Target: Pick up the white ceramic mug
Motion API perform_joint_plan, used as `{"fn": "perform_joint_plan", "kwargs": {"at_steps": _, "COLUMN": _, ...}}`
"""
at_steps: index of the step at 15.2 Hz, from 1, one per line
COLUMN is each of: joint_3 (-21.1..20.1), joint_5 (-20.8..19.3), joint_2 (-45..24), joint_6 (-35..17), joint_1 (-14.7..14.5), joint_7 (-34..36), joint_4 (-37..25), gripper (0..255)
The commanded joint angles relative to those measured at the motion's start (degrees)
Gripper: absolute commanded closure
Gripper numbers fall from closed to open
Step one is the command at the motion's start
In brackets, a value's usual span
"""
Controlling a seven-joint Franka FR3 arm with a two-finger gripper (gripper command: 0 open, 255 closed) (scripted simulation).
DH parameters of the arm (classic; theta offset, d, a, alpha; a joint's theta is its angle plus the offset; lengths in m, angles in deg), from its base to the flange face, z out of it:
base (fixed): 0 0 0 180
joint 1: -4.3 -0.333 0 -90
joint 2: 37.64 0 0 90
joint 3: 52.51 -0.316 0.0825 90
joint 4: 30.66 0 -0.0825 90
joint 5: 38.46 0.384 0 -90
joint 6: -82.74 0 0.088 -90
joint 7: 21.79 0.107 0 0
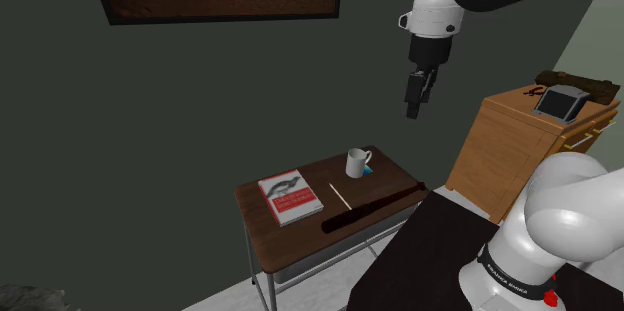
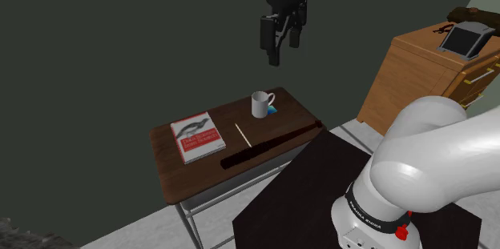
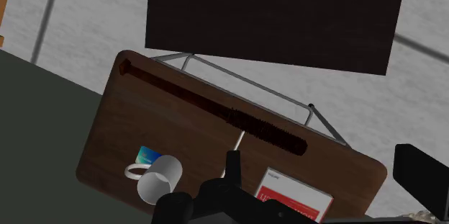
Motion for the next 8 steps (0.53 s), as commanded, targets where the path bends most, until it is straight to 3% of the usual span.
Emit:
{"fn": "perform_joint_plan", "kwargs": {"at_steps": 1, "joint_3": 0.00, "joint_5": 0.00, "joint_2": 0.00, "joint_6": 0.00, "joint_1": 0.00, "joint_7": 0.00, "joint_4": 0.00, "gripper": 0}}
{"fn": "perform_joint_plan", "kwargs": {"at_steps": 8, "joint_3": 2.24, "joint_5": -1.78, "joint_2": -10.56, "joint_6": -12.48, "joint_1": 2.25, "joint_7": -0.81, "joint_4": 2.95, "gripper": 0}}
